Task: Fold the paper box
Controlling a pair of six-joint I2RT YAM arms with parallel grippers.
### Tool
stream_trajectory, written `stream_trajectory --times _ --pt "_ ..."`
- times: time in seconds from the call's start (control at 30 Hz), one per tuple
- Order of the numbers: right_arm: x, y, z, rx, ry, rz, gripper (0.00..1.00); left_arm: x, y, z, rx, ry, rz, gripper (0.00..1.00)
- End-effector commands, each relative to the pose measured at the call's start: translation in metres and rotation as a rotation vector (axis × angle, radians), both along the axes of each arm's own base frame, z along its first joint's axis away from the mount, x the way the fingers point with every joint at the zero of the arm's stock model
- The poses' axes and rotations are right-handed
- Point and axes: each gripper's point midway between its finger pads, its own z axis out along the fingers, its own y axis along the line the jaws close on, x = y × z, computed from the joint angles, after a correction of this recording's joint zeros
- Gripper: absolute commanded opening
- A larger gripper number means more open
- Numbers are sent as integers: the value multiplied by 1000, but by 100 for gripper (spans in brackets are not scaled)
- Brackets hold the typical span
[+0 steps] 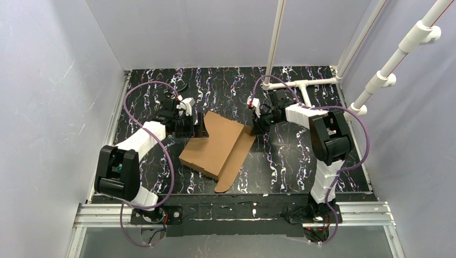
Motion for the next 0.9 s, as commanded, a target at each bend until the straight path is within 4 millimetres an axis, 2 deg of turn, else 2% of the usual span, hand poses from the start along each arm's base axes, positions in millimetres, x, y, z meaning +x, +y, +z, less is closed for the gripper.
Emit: stream_trajectory --times 0.0,0.2,0.27,0.67,0.87 --pt "2 -2 7 -15 -49 29 22 5 1 8 20 -13 -1 95" --pt "1 4 15 -6 -101 42 4 5 1 8 20 -11 -3 95" --pt "0 5 19 -4 -123 44 1 5 1 7 25 -8 -1 95" --pt "4 6 26 -84 -190 40 1 4 1 3 26 11 -12 95" --pt "6 10 25 -140 -201 23 1 3 -2 2 13 21 -23 89"
